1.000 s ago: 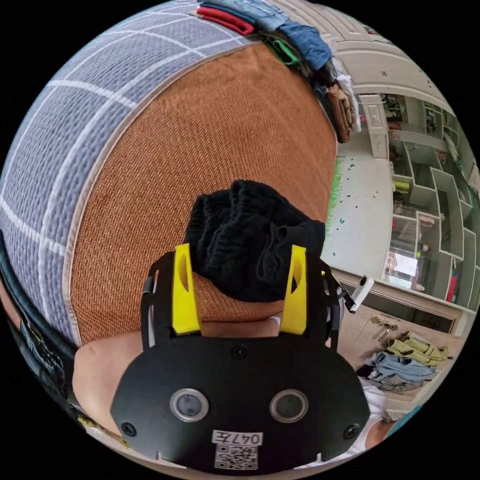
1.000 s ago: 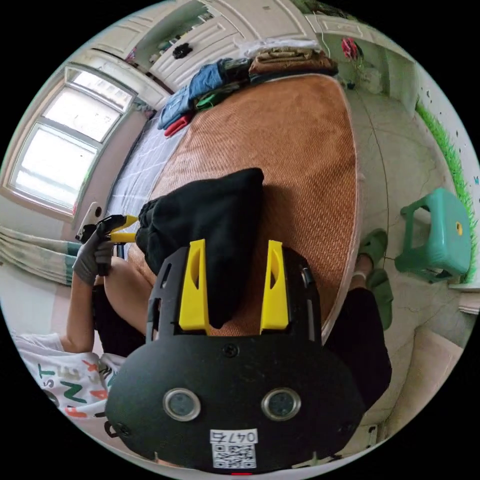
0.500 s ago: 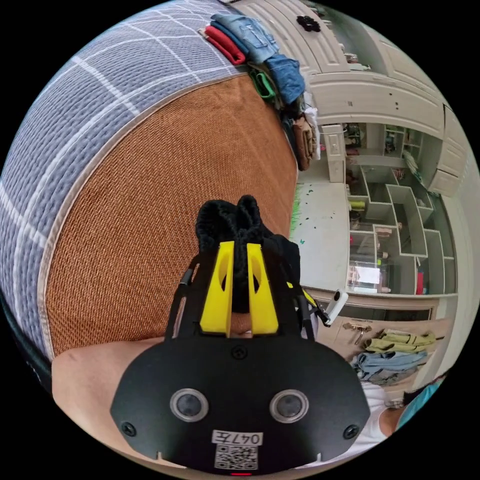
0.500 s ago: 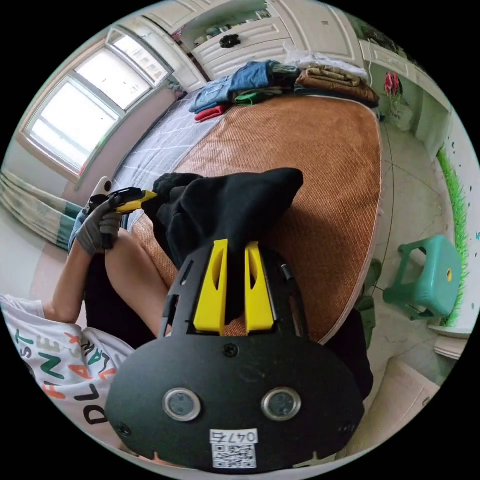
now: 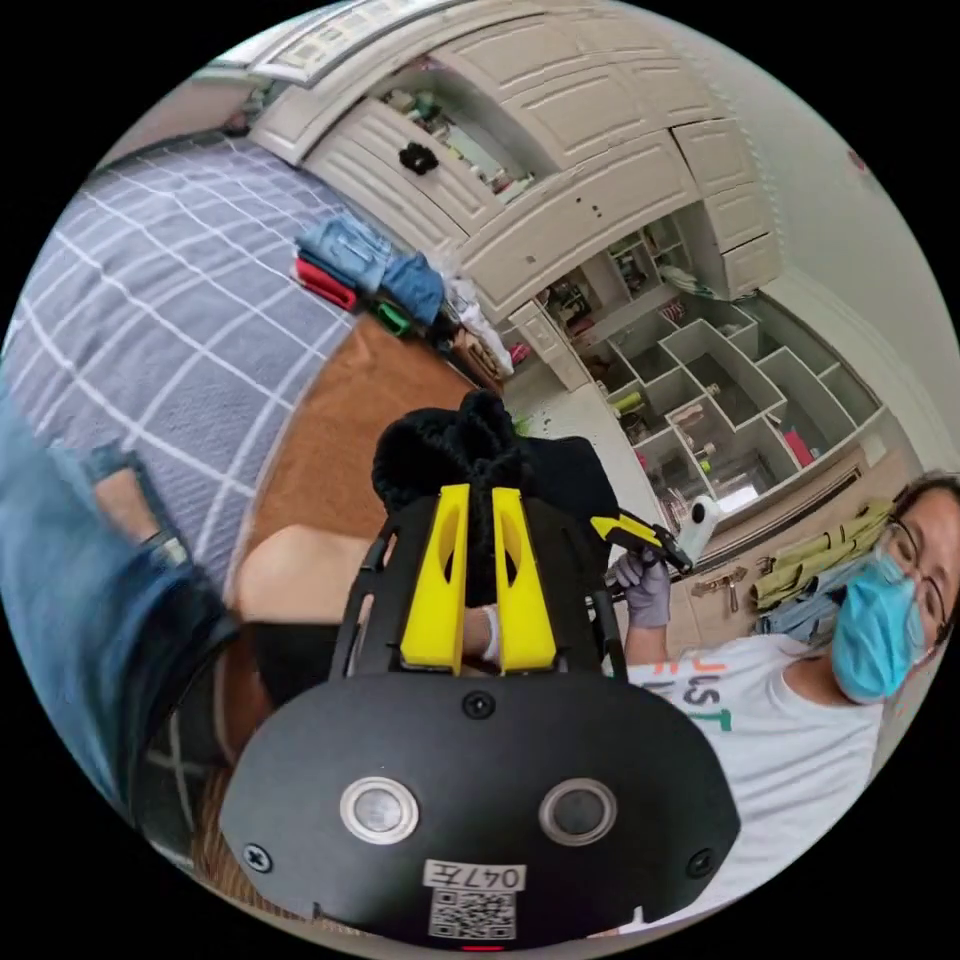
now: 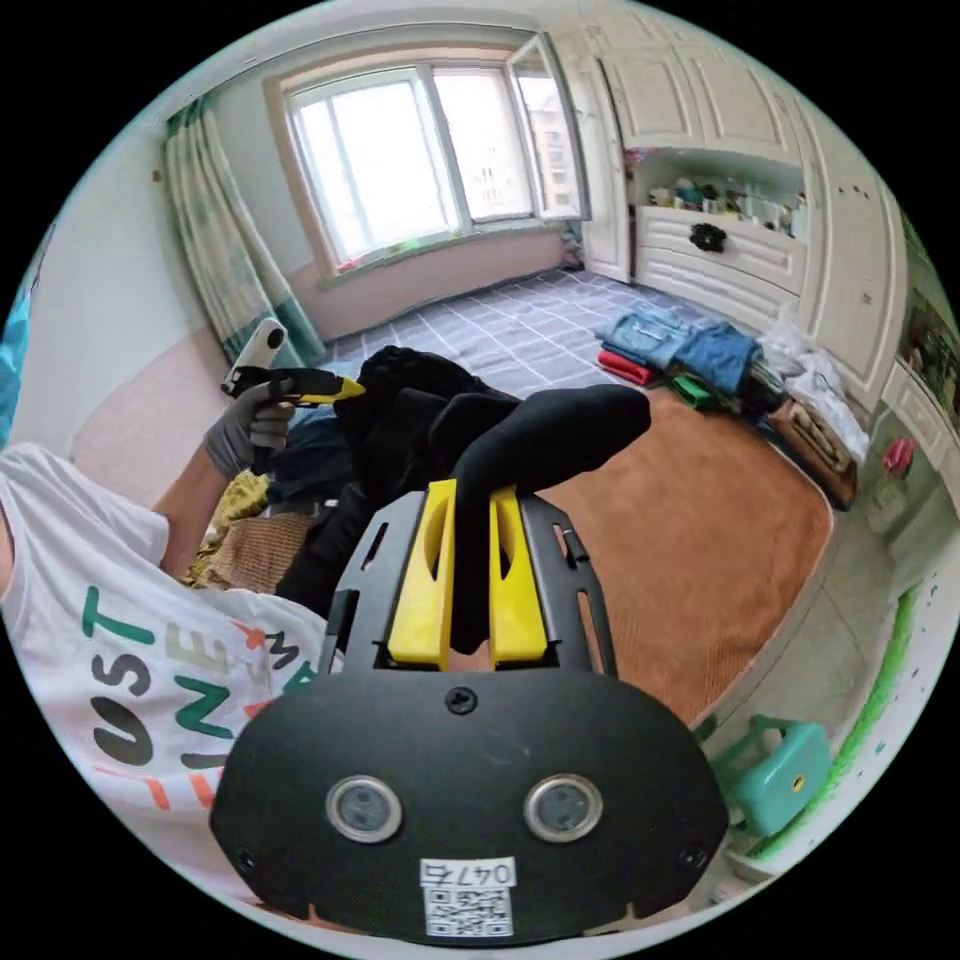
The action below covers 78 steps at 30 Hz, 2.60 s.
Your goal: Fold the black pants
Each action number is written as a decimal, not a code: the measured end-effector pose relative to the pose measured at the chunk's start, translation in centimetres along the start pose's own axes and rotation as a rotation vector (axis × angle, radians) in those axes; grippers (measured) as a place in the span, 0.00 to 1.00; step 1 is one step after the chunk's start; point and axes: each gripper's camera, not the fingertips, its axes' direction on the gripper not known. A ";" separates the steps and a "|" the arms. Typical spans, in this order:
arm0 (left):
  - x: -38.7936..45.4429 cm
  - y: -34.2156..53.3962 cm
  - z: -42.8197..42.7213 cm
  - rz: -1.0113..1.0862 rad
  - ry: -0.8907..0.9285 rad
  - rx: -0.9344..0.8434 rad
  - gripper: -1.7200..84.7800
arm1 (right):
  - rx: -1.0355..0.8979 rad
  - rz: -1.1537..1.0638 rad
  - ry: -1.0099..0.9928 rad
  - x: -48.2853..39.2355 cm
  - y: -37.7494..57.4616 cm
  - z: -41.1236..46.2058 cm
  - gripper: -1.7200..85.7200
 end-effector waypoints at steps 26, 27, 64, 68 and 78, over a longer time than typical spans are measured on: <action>-0.2 49.3 -45.9 -0.724 -0.668 0.276 0.04 | -0.466 -0.433 -0.551 -30.3 -12.6 24.0 0.10; 0.3 47.9 -45.7 -0.687 -0.666 0.243 0.04 | -0.453 -0.431 -0.578 -30.1 -13.0 23.7 0.09; 33.8 -6.4 6.0 0.611 -0.535 -0.028 0.01 | -0.154 0.326 -0.153 0.0 3.4 19.7 0.01; 32.6 -9.6 8.4 0.598 -0.534 -0.118 0.01 | -0.162 0.278 -0.079 -0.2 2.6 20.5 0.01; 19.1 -14.4 6.2 0.230 -0.568 -0.090 0.01 | -0.322 0.139 -0.098 -1.4 1.7 24.8 0.01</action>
